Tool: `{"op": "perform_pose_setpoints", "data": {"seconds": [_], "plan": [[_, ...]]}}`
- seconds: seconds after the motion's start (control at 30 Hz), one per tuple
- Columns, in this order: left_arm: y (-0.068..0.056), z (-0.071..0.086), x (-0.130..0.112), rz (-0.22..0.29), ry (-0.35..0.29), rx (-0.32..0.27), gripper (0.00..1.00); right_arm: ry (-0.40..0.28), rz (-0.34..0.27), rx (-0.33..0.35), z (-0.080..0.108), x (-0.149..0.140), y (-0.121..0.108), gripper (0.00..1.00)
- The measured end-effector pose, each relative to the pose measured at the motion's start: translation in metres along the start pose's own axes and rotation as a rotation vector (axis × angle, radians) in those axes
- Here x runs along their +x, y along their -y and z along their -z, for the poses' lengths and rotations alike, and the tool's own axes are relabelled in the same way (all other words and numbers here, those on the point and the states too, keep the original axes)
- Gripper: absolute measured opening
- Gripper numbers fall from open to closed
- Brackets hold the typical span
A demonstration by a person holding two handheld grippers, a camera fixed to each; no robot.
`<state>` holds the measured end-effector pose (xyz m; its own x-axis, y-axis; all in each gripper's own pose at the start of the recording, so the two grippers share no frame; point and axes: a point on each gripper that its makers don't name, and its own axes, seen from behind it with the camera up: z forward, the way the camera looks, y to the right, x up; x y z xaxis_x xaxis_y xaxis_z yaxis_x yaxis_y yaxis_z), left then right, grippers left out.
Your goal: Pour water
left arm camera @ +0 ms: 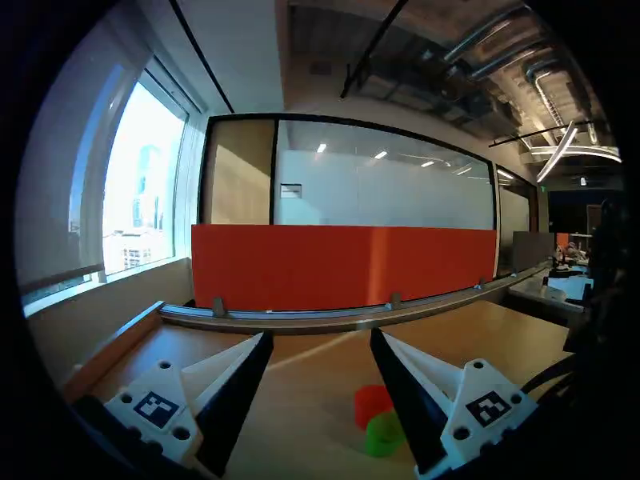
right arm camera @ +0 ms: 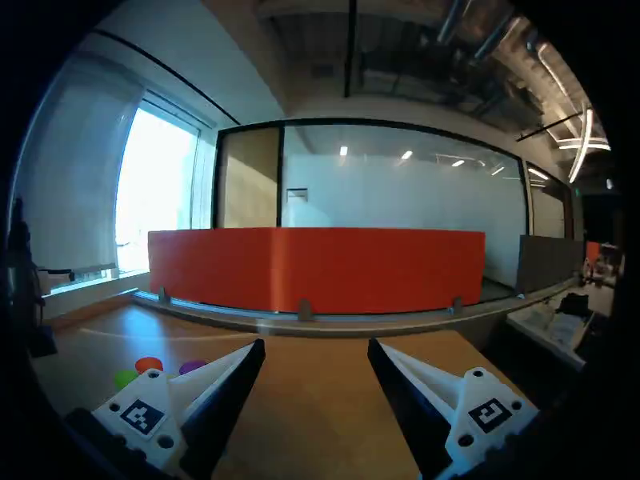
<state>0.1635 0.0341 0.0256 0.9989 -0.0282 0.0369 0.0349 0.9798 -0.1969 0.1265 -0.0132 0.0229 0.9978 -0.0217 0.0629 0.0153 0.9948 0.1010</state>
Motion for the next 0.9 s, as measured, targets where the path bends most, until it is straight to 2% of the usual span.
{"op": "perform_pose_setpoints", "data": {"seconds": [0.2,0.4,0.7,0.9], "plan": [[-0.005,-0.002,0.004,-0.009,0.003,-0.025,0.89,-0.015,0.009,0.014,-0.002,0.008,0.001,0.99],[-0.012,-0.007,-0.003,-0.016,0.032,-0.062,0.89,-0.013,0.009,0.066,-0.004,0.008,0.01,1.0],[-0.019,-0.015,-0.009,-0.019,0.048,-0.134,0.89,-0.028,0.043,0.217,-0.002,0.012,0.042,1.0],[-0.034,-0.014,-0.004,-0.021,0.034,-0.216,0.89,-0.026,0.047,0.318,0.002,0.013,0.064,1.0]]}}
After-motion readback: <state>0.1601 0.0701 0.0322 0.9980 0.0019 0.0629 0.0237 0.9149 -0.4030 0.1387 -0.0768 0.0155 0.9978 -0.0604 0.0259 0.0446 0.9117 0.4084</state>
